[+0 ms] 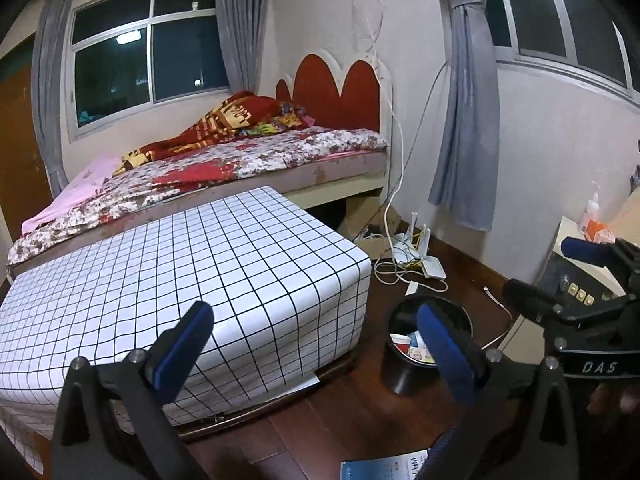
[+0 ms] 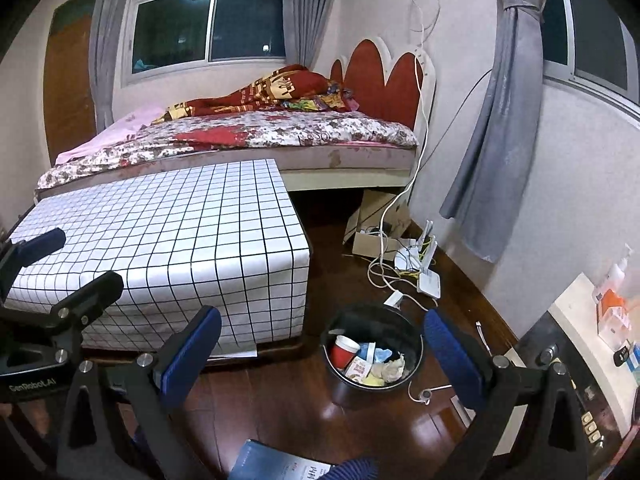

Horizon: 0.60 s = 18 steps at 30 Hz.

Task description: Collect trash

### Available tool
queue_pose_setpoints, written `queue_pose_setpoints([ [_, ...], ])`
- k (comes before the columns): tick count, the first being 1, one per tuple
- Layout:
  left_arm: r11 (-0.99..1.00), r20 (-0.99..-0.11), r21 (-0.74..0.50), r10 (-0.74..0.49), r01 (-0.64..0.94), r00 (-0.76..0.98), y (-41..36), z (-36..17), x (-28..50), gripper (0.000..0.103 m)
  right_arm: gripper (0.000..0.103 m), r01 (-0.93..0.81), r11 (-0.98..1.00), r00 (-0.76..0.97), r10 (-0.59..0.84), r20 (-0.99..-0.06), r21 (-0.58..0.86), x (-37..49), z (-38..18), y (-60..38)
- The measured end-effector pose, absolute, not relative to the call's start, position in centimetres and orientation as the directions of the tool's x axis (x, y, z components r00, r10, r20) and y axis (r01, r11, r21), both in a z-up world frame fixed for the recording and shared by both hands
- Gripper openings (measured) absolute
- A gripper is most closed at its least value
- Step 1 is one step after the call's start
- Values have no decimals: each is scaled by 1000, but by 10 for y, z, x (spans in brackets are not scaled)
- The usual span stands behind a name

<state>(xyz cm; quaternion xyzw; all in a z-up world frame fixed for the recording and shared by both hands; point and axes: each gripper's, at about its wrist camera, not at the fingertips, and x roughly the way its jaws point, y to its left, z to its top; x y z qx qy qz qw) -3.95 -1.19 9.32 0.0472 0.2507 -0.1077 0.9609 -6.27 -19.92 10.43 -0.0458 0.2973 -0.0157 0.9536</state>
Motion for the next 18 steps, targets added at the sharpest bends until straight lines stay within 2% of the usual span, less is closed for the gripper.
queue_pose_setpoints([
  [18, 977, -496, 30, -170, 212, 852, -8, 96, -43, 102, 102, 18, 995, 813, -69, -577, -94, -68, 102, -206],
])
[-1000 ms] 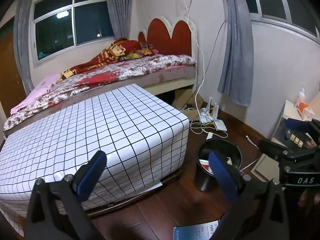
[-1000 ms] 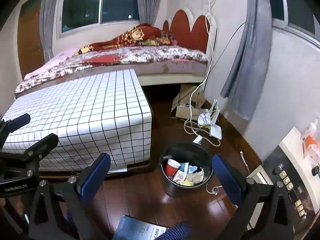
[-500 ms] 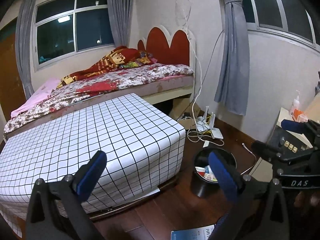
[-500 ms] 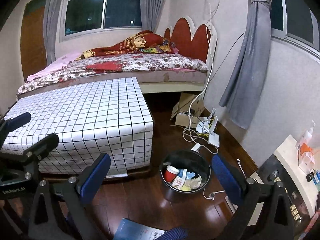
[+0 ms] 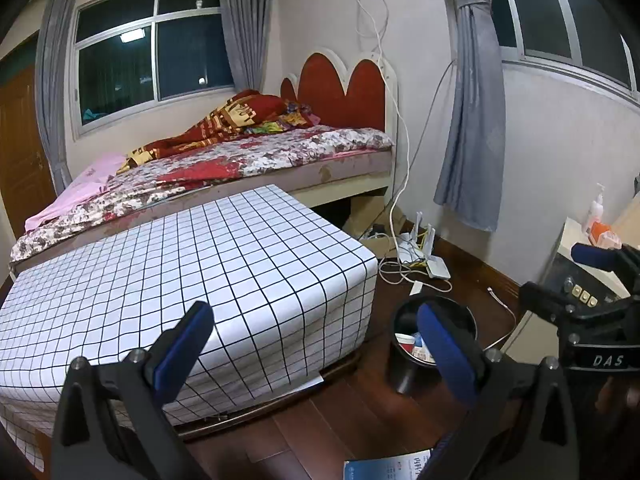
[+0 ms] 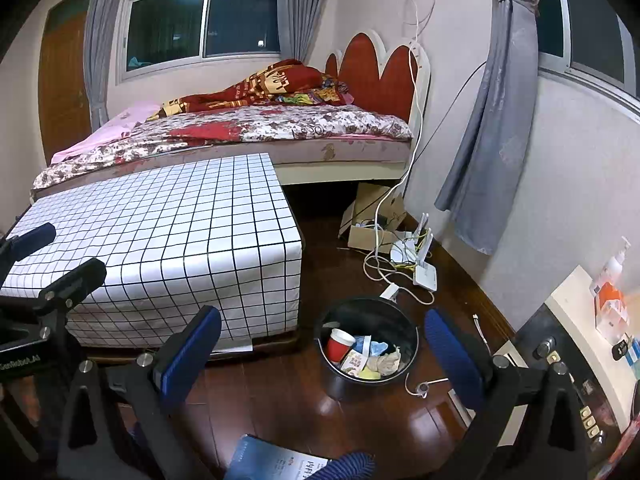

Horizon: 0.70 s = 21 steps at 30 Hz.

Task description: Collect trash

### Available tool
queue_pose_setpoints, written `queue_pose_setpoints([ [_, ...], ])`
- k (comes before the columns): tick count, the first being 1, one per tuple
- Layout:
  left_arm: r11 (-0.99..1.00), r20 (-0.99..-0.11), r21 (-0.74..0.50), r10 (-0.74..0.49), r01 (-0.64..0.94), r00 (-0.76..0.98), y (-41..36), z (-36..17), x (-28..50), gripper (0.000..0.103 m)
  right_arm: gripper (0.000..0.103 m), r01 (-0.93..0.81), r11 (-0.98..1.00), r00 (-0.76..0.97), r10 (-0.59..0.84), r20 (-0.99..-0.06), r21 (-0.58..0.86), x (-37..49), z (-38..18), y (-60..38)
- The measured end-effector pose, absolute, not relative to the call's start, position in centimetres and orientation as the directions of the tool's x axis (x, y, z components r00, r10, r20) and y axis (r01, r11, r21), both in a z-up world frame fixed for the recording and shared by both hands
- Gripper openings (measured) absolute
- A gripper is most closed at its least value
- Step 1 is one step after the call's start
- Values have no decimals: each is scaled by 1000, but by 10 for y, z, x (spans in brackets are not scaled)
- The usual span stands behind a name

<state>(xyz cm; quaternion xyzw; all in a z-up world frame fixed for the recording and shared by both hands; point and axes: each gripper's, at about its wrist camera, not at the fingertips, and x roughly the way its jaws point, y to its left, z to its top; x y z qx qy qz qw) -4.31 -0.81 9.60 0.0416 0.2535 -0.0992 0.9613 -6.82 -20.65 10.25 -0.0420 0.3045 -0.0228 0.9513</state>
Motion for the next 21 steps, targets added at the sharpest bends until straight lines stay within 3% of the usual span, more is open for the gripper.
queue_pose_setpoints([
  [21, 976, -498, 24, -175, 215, 849, -9, 97, -45, 102, 102, 23, 996, 817, -70, -572, -90, -70, 108, -211],
])
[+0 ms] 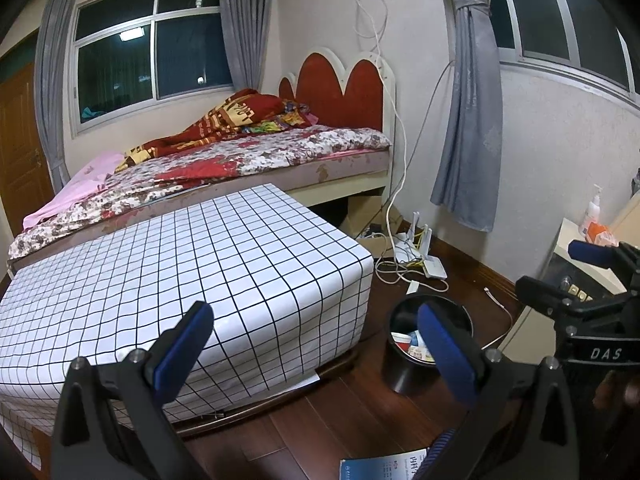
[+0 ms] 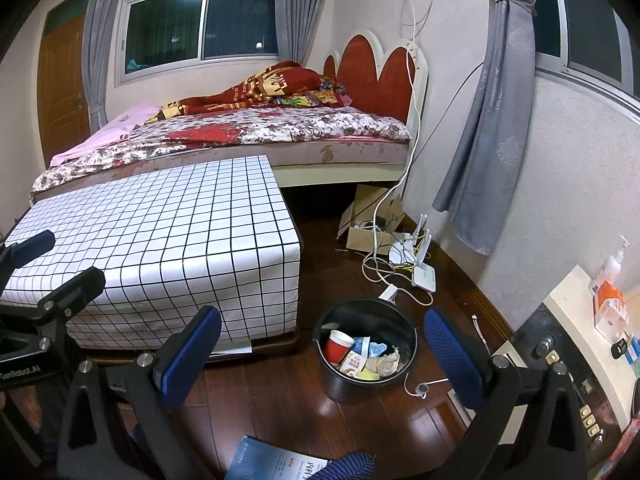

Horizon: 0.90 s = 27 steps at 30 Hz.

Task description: Collect trash

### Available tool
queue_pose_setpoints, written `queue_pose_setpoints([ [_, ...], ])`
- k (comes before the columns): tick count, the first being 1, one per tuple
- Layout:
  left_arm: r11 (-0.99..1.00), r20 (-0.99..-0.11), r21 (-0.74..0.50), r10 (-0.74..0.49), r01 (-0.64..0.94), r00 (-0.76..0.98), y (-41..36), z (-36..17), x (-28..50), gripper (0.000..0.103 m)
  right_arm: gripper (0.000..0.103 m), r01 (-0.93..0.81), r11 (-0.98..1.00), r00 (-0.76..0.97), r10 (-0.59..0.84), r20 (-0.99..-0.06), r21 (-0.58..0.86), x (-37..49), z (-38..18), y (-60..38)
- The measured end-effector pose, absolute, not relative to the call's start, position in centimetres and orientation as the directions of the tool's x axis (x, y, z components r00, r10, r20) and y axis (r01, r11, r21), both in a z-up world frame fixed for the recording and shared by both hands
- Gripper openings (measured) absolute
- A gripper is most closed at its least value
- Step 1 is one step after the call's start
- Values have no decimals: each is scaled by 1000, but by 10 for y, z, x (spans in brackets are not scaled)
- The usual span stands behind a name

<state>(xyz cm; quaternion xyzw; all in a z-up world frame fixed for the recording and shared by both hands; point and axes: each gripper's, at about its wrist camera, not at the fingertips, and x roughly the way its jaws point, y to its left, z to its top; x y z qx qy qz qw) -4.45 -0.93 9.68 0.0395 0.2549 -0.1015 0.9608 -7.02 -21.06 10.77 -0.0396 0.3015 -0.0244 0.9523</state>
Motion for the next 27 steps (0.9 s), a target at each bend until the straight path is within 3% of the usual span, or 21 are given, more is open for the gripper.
queue_pose_setpoints([
  [27, 976, -485, 18, -179, 215, 856, -11, 100, -48, 102, 102, 26, 995, 821, -74, -566, -92, -72, 108, -208],
])
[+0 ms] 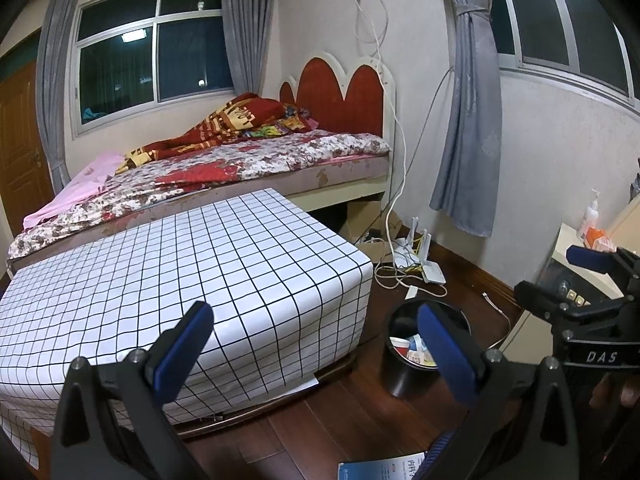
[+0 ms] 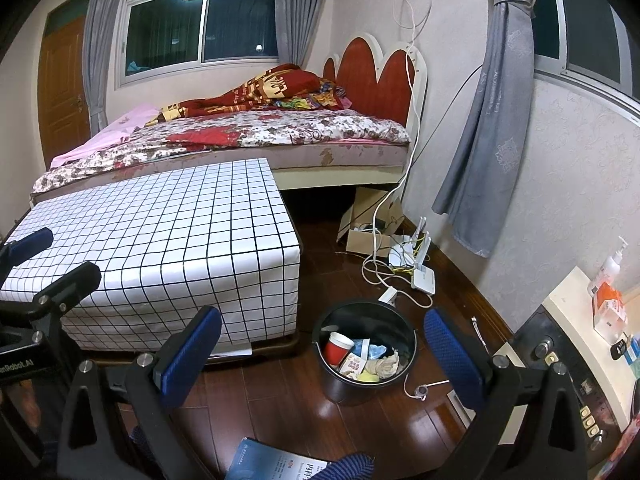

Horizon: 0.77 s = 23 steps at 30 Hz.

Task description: Collect trash

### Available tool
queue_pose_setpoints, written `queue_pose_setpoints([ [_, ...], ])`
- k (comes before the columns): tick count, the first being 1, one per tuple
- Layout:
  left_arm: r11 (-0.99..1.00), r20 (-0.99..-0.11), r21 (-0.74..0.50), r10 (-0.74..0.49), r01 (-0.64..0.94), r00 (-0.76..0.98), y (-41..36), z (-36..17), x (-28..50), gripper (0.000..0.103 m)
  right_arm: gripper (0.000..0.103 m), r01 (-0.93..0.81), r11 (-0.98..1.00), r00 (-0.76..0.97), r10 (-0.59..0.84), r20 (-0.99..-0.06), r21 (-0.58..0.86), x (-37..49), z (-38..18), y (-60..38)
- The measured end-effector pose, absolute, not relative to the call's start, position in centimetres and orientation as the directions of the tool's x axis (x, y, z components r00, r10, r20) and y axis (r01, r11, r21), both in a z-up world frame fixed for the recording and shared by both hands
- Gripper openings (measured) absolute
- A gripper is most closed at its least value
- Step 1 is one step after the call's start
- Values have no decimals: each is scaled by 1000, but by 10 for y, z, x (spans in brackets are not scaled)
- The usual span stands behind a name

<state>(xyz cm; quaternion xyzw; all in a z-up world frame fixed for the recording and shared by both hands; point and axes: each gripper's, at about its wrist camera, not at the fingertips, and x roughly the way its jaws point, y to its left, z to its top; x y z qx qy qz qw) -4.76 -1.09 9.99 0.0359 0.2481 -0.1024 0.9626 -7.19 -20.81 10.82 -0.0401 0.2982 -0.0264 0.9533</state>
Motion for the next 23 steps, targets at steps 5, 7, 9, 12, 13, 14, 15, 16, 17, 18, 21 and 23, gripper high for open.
queue_pose_setpoints([
  [5, 977, -484, 20, -178, 215, 856, -13, 100, -48, 102, 102, 25, 995, 820, -74, -567, -93, -72, 109, -208],
  [7, 977, -484, 17, -180, 215, 856, -13, 100, -48, 102, 102, 25, 995, 821, -73, -566, -92, -72, 109, -208],
  [9, 976, -483, 16, -182, 216, 857, -14, 101, -48, 102, 102, 25, 995, 820, -73, -568, -93, -72, 109, -208],
  [12, 977, -479, 21, -176, 212, 860, -16, 101, -49, 102, 102, 24, 995, 820, -73, -568, -92, -71, 108, -207],
  [13, 978, -476, 22, -174, 209, 862, -16, 101, -50, 102, 102, 24, 995, 819, -73, -569, -93, -71, 108, -207],
  [14, 978, -470, 20, -174, 208, 865, -16, 102, -50, 102, 102, 23, 995, 819, -72, -569, -92, -71, 108, -207],
  [15, 978, -466, 19, -176, 208, 867, -16, 102, -50, 102, 102, 23, 995, 819, -72, -569, -92, -71, 108, -207],
  [16, 978, -459, 22, -173, 206, 872, -16, 103, -51, 102, 102, 23, 995, 819, -72, -569, -93, -71, 108, -207],
  [17, 979, -454, 31, -167, 203, 875, -17, 104, -51, 102, 102, 24, 995, 819, -73, -569, -93, -71, 108, -207],
  [18, 979, -451, 37, -163, 201, 878, -17, 104, -51, 102, 102, 23, 995, 819, -72, -570, -93, -71, 108, -207],
  [21, 979, -432, 40, -164, 200, 887, -16, 106, -53, 102, 102, 24, 995, 819, -72, -570, -92, -71, 108, -207],
  [23, 976, -440, 31, -180, 215, 880, -16, 105, -52, 102, 102, 25, 995, 818, -73, -570, -92, -71, 107, -207],
])
